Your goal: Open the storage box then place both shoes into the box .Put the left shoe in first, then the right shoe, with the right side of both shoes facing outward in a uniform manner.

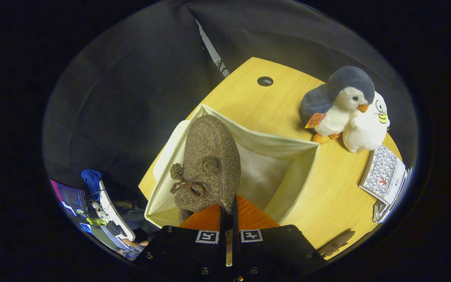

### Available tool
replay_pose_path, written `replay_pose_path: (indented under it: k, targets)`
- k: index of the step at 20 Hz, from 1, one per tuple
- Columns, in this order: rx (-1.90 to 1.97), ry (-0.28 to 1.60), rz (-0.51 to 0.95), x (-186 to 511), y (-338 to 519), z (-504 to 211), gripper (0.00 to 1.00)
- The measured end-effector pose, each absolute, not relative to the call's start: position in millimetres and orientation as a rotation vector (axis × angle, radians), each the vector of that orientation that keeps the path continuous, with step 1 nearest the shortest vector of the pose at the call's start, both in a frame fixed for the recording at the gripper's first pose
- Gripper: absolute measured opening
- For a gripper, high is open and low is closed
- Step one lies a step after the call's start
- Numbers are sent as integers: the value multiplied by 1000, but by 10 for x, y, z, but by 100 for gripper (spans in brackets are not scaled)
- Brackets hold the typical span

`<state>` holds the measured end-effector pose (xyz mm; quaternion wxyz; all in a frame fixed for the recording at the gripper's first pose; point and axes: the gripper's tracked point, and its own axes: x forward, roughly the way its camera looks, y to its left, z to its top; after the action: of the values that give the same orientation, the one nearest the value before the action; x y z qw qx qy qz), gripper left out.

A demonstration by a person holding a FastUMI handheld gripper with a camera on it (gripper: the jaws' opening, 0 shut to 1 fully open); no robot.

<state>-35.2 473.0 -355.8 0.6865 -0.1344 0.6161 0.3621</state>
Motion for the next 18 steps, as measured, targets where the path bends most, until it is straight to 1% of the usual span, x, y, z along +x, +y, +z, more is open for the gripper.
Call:
replay_pose_path:
  k: [5, 9, 11, 12, 13, 14, 15, 16, 17, 18]
  targets:
    - [-395, 1450, 741, -370, 4759, -4141, 6]
    - [-392, 1447, 712, -385, 4840, -4412, 6]
    - [-399, 1446, 722, -410, 4853, -4495, 6]
    - [-403, 1444, 725, -411, 4841, -4464, 9]
    - [-392, 1436, 738, -426, 4855, -4461, 13]
    - [-385, 1424, 744, -423, 4830, -4383, 21]
    - [-378, 1408, 750, -414, 4814, -4306, 29]
    - [-363, 1393, 764, -418, 4819, -4208, 45]
    - [-332, 1387, 789, -462, 4847, -4077, 50]
    - [-295, 1382, 811, -504, 4883, -3935, 59]
